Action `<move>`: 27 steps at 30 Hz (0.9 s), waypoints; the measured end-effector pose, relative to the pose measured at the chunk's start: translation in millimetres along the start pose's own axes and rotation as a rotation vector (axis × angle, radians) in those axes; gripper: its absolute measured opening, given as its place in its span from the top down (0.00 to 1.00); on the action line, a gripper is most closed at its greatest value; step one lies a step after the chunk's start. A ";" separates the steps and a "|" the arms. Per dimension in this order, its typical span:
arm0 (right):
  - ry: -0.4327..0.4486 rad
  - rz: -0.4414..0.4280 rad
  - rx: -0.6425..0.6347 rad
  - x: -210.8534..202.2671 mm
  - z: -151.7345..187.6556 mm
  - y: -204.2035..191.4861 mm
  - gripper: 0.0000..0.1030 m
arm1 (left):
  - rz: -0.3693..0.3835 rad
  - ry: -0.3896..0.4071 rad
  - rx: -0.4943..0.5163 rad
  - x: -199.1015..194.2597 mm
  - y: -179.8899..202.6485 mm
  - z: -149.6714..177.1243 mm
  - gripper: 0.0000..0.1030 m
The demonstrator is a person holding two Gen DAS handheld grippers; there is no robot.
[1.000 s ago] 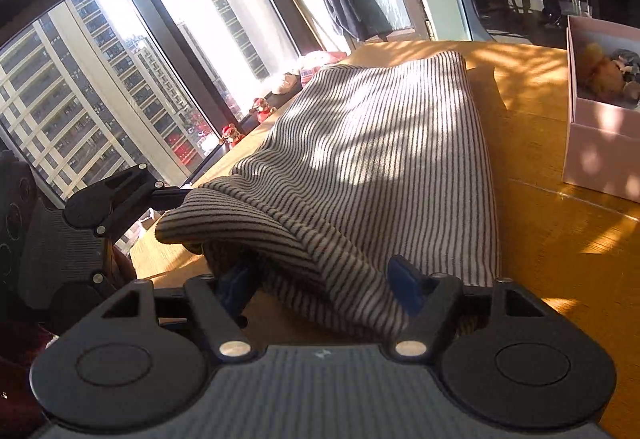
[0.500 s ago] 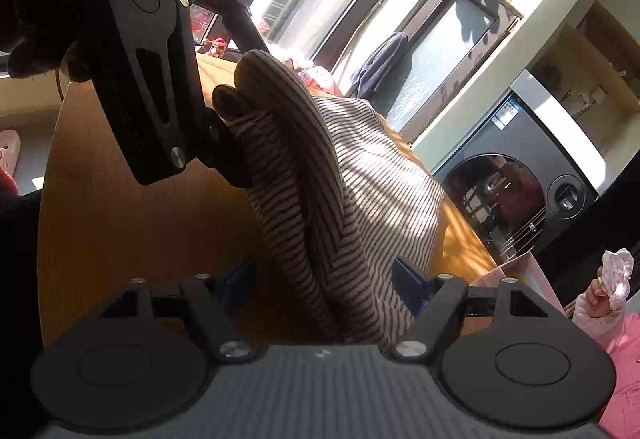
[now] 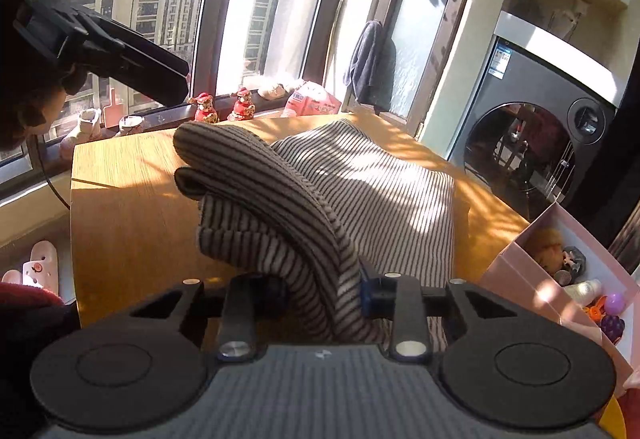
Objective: Fold clothes
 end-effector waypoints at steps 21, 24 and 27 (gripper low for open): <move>-0.045 -0.282 0.107 71.8 -41.8 71.3 0.60 | -0.098 -0.214 -0.031 63.9 -66.3 15.8 0.20; -0.032 -0.272 0.223 96.1 -25.7 80.2 0.43 | -0.083 -0.142 -0.032 32.8 -67.8 -2.1 0.18; 0.001 -0.240 0.284 95.3 -19.5 84.0 0.36 | 0.032 -0.070 0.009 12.0 -39.3 -21.5 0.13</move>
Point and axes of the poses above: each gripper's, at about its wrist camera, not at the fingertips, and x roughly the way its jaws point, y to its right, z to its underside, the point moved 5 cm from there along x, roughly the way its jaws point, and after that the axes turned 12 degrees about -x, right-handed, at the moved point
